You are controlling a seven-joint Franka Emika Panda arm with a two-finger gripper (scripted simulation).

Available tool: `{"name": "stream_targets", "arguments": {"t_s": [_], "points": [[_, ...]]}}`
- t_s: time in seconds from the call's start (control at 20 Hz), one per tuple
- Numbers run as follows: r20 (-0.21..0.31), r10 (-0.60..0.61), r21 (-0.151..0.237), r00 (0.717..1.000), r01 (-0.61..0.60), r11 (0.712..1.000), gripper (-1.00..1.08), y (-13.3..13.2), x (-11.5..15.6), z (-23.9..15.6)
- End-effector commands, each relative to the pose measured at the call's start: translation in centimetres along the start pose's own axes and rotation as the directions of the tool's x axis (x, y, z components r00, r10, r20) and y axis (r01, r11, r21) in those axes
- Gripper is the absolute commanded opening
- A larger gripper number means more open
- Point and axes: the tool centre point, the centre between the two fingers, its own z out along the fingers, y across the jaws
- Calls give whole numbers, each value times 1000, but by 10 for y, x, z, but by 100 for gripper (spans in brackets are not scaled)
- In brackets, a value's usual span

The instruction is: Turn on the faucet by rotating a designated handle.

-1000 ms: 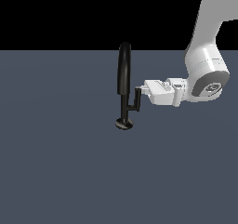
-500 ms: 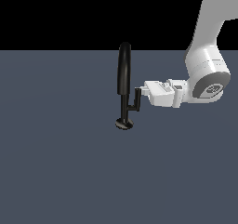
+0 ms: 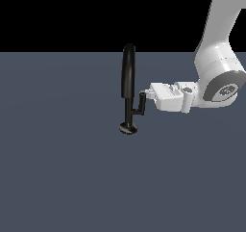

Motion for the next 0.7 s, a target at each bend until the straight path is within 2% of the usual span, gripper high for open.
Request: {"name": "stream_targets", "arguments": {"t_s": [0.0,0.15,0.25,0.65], "points": [[4,2,-6,1000,-2,1000,-100,10,-4,0],[4,2,-6,1000,-2,1000,-100,18,-7,0],[0,-4,-1,1000,4,1000,-100,12,-6,0],[2,-1,-3,1000,1,1000,-100,42,5,0]]}}
